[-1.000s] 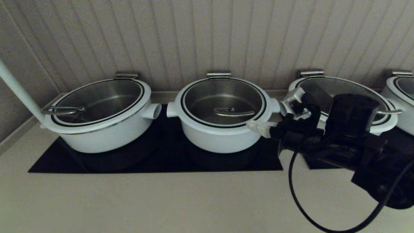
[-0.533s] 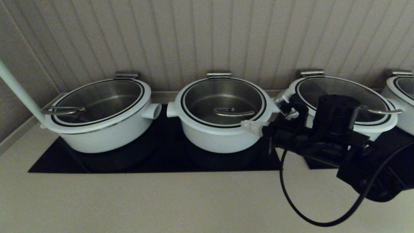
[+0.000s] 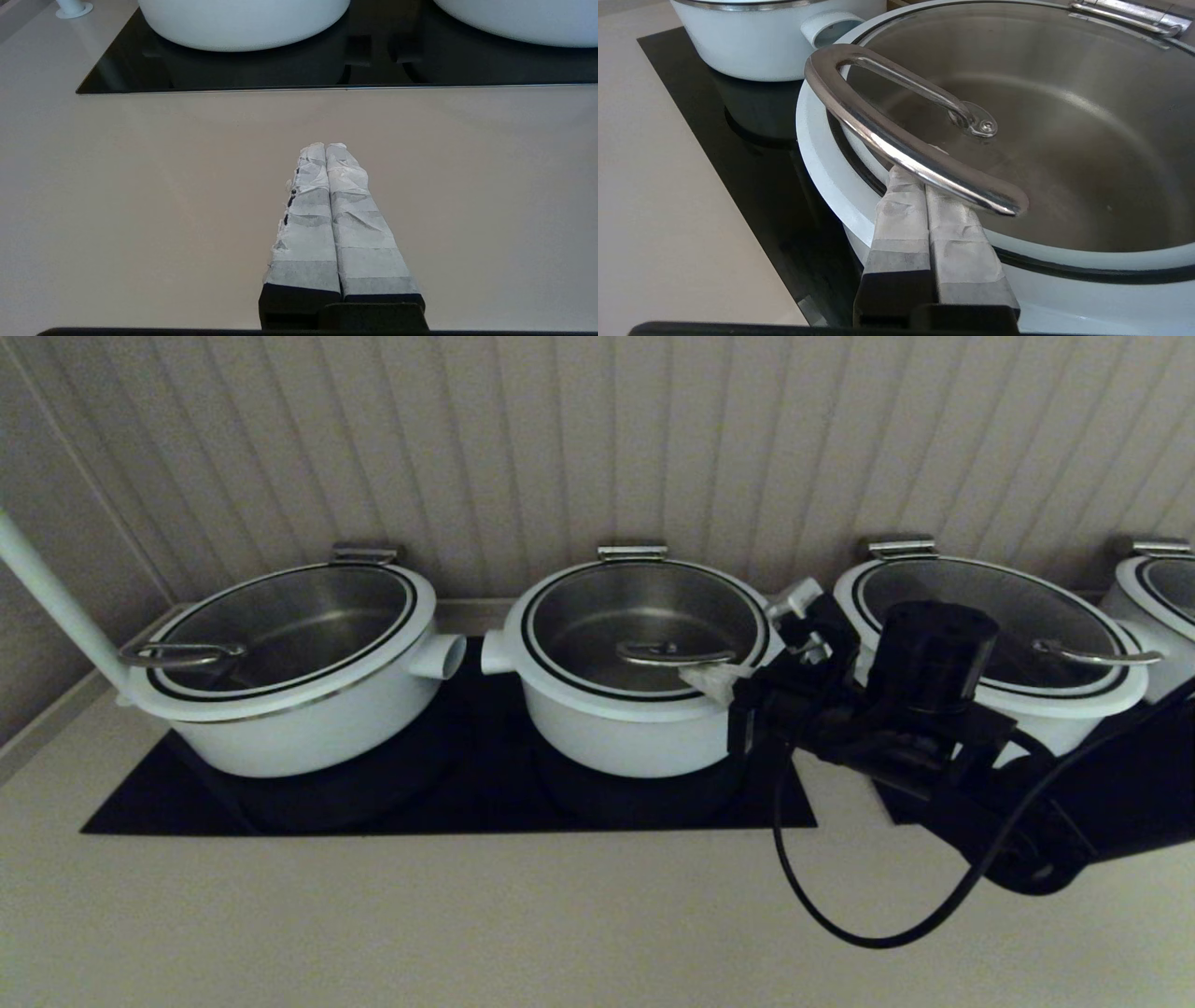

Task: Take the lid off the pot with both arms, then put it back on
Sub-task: Open the food pot lid a small opening with the right arm

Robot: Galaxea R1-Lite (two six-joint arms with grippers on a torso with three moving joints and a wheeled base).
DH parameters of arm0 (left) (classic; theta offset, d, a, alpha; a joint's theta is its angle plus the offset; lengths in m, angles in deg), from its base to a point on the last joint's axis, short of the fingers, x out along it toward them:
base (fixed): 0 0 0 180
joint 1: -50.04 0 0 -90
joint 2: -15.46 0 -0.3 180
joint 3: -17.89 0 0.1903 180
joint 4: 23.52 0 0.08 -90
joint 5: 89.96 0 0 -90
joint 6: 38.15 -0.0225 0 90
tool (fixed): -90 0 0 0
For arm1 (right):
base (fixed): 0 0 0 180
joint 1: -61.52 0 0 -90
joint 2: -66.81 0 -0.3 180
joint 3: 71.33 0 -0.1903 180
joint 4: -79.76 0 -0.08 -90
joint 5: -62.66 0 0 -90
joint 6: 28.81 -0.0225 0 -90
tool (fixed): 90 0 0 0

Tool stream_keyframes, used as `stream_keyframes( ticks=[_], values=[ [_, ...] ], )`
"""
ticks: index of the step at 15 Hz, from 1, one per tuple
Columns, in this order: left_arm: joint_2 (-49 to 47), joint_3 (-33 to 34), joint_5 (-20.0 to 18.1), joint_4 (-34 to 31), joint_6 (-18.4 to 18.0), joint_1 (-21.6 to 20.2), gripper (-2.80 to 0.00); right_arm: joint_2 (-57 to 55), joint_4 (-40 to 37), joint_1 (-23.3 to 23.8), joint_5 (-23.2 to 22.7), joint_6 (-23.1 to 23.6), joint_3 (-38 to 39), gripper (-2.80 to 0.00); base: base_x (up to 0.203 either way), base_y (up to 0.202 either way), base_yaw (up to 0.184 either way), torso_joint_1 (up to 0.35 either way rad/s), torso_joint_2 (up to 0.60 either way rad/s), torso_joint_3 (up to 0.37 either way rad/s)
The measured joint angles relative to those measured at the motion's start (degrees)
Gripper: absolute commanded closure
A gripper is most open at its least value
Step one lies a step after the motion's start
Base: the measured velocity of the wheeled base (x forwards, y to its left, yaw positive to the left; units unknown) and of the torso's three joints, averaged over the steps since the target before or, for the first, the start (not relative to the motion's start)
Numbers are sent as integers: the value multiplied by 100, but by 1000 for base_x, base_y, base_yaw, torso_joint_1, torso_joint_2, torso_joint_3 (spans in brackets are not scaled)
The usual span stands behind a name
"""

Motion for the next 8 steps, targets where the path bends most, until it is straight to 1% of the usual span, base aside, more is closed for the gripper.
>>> stream_keyframes(
  ticks=[4,8],
  values=[
    [0,0,-1,0,2,2,0,-41,25,-13,2,3,-97,0,0,0,0,0,0,0],
    [0,0,-3,2,2,2,0,66,-214,-11,18,2,-179,0,0,0,0,0,0,0]
  ],
)
